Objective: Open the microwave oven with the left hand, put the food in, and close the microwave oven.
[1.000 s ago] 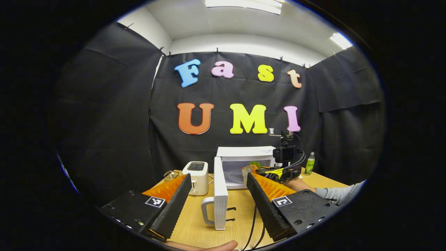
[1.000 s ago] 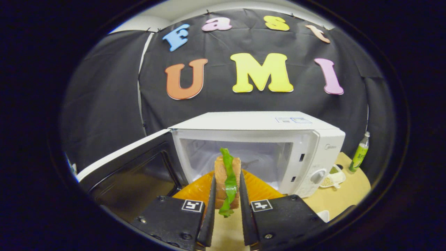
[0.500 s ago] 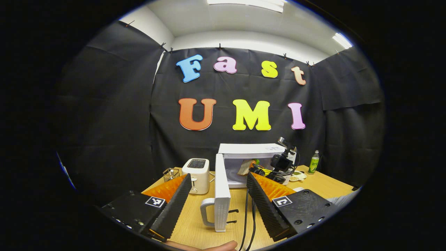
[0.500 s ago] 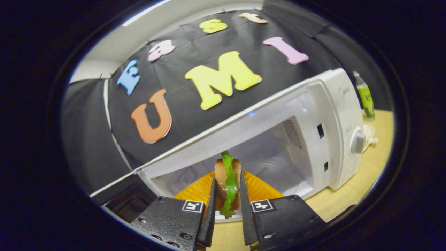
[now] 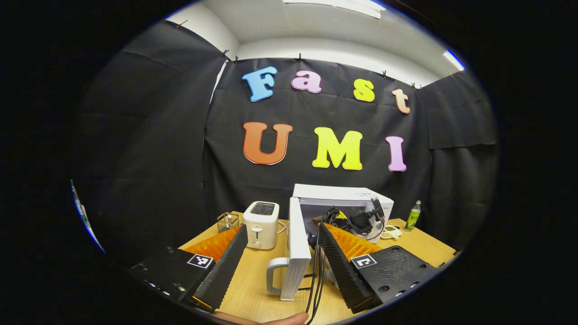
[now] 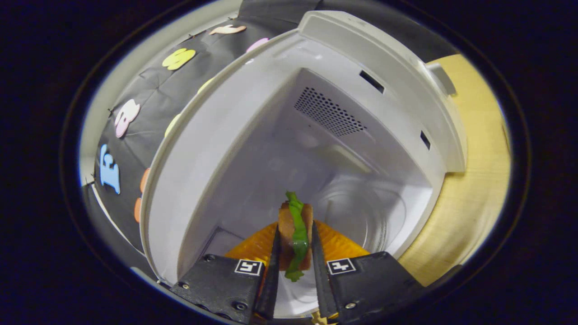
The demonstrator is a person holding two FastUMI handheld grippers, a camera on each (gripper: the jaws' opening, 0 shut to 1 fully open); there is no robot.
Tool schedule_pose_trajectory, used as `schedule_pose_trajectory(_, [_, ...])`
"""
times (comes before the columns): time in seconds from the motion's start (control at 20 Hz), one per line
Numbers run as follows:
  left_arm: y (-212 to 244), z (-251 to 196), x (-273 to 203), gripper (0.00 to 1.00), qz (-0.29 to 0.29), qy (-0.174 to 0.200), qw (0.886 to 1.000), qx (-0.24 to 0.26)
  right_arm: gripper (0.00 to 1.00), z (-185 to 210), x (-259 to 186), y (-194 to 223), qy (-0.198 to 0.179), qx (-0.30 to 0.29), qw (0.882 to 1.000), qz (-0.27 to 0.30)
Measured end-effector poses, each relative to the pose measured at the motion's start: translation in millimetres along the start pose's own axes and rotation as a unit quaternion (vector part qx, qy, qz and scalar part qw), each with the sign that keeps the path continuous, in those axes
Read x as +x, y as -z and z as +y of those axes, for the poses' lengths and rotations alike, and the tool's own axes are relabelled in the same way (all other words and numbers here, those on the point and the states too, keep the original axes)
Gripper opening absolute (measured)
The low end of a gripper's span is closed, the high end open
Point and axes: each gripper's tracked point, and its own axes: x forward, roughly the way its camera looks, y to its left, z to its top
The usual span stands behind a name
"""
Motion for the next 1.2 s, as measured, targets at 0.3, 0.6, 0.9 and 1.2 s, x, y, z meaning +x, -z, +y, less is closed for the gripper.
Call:
schedule_pose_trajectory(0.3, [4.6, -1.2, 1.1, 0.95, 0.003, 0.004, 1.000, 0.000, 0.39, -24.7, -3.9, 13.9, 0.041, -0.087, 0.995, 0.019])
schedule_pose_trajectory(0.6, [12.7, -5.7, -5.0, 0.95, 0.009, 0.014, 1.000, -0.004, 0.50, -32.9, -5.6, 19.0, 0.038, -0.122, 0.991, 0.036])
schedule_pose_trajectory(0.9, [17.3, 5.4, -10.9, 0.95, 0.003, -0.003, 1.000, 0.013, 0.60, -39.9, -13.1, 12.0, 0.046, -0.187, 0.980, 0.047])
schedule_pose_trajectory(1.2, [26.1, 31.7, -19.2, 0.95, 0.010, -0.031, 0.999, -0.009, 0.97, -46.9, -29.7, 10.3, 0.016, -0.325, 0.944, 0.056])
